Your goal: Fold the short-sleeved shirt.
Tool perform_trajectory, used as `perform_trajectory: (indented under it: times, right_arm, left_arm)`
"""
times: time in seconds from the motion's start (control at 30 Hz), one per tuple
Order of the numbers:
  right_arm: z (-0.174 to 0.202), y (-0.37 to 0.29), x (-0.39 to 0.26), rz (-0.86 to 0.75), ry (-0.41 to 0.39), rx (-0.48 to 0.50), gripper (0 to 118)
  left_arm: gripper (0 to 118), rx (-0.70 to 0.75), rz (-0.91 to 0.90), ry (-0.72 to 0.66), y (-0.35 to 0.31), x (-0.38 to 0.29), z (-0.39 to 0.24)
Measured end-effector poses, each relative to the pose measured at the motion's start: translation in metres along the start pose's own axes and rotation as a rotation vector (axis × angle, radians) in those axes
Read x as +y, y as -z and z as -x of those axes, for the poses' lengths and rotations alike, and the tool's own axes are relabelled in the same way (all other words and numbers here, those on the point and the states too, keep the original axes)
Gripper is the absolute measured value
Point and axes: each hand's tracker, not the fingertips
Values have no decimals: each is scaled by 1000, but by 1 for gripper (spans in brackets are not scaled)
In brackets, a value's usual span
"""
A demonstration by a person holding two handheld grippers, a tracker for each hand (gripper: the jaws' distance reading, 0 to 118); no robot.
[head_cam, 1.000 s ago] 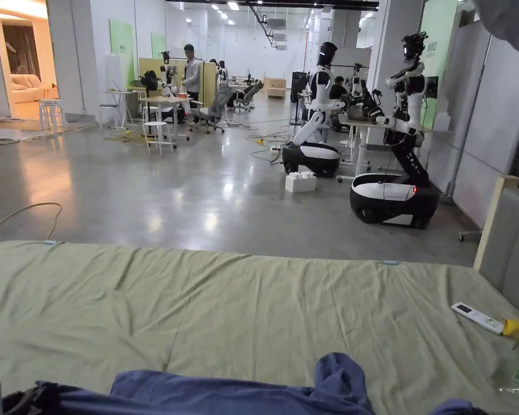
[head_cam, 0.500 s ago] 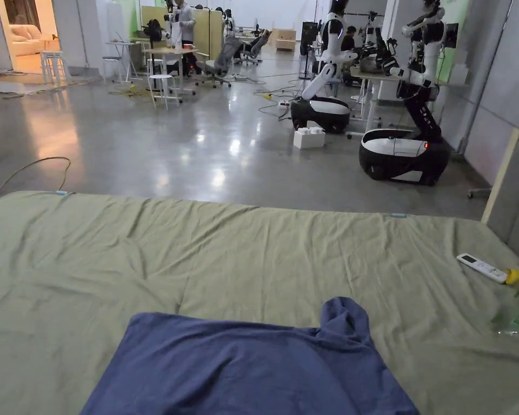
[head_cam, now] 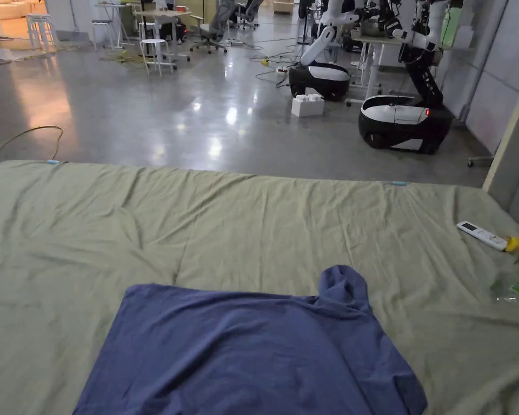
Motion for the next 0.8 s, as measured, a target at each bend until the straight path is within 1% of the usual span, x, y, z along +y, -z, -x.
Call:
perform_trajectory:
  times: [0.03, 0.07, 0.1, 0.13, 0.23, 0.3, 0.37, 0.4, 0.47, 0.5, 0.53, 0.57, 0.6, 0.63, 0.67, 0.7, 0.73, 0.77, 0.8]
  right_arm:
    - [-1, -2, 5, -23, 14, -6, 77]
    - [-1, -4, 11, -57, 31, -18, 81]
    - [-1, -7, 18, -102, 45, -18, 81]
    - [-1, -8, 25, -135, 56, -18, 82]
    - [4, -11, 49, -251, 99, -34, 83]
    - [9, -14, 67, -330, 142, -41, 83]
    - [15, -16, 85, -414, 191, -38, 80]
    - [17, -17, 91, -445, 212, -34, 74]
    - [23, -20, 105, -512, 239, -40, 43]
    - [26, -22, 110, -547, 252, -54, 24]
    - [28, -24, 116, -592, 256, -81, 11]
    - [30, -27, 122, -617, 254, -97, 11]
    - [31, -26, 126, -618, 274, -89, 9]
    - [31, -27, 130, -635, 284, -79, 5]
    - [32, -27, 132, -631, 303, -66, 3]
    - [34, -28, 135, -633, 298, -73, 3]
    - [37, -30, 139, -649, 275, -93, 2]
    - [39, -31, 143, -673, 231, -112, 2]
    - [40, -30, 143, -657, 252, -100, 2]
  left_arm:
    - [37, 3, -8, -5, -3, 4, -1]
    - [44, 3, -23, -12, -6, 9, -3]
    - [52, -2, -49, -22, -8, 14, -4]
    - [58, -6, -72, -29, -9, 18, -5]
    - [58, -2, -175, -41, -16, 43, -22]
    - [58, -18, -254, -55, -21, 63, -37]
    - [57, -32, -343, -64, -27, 81, -52]
    - [56, -45, -378, -66, -30, 87, -58]
    - [52, -52, -461, -75, -39, 102, -75]
    - [48, -55, -499, -64, -43, 108, -82]
    - [39, -47, -539, -46, -47, 112, -89]
    - [26, -36, -574, -32, -52, 116, -96]
    - [13, -27, -594, -25, -55, 118, -101]
    - [8, -11, -620, -20, -58, 120, -107]
    - [8, 8, -642, -22, -62, 122, -112]
    - [8, -5, -641, -27, -63, 123, -115]
    - [6, -26, -650, -35, -65, 125, -117]
    - [4, -27, -651, -43, -68, 127, -115]
    - [4, -26, -655, -39, -69, 129, -117]
